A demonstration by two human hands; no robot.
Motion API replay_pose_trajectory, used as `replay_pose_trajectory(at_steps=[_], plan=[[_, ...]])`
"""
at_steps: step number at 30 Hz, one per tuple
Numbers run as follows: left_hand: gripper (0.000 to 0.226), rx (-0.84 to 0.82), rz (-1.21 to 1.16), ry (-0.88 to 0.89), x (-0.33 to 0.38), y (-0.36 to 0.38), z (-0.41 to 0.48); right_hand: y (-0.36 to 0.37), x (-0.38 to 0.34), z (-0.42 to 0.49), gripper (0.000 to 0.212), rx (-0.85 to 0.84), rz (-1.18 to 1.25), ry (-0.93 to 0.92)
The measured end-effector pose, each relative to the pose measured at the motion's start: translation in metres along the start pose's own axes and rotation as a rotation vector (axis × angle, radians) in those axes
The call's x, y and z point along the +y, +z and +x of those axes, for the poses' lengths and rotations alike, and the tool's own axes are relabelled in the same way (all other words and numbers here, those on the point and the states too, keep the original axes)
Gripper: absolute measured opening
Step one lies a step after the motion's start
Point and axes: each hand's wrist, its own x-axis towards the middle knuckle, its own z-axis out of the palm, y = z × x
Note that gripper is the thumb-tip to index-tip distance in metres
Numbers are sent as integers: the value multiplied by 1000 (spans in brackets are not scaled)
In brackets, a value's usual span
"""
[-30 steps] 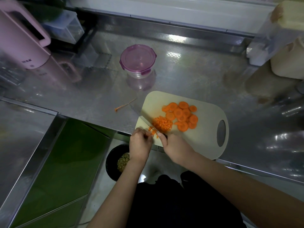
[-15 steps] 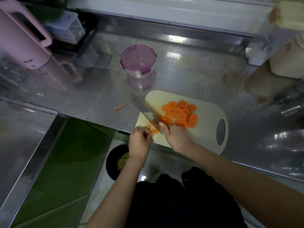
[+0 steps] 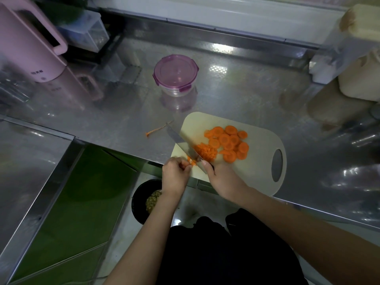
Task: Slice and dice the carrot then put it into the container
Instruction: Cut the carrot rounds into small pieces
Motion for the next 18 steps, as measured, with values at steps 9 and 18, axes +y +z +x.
replay_pose_trajectory(at_steps=[9,18], plan=[[2,-77,-13,-161,4,-3,10,7,-5,0,55,-24,-151,18],[7,-77,-85,-139,3,-1,8,-5,-7,17,57,-32,-54,49]])
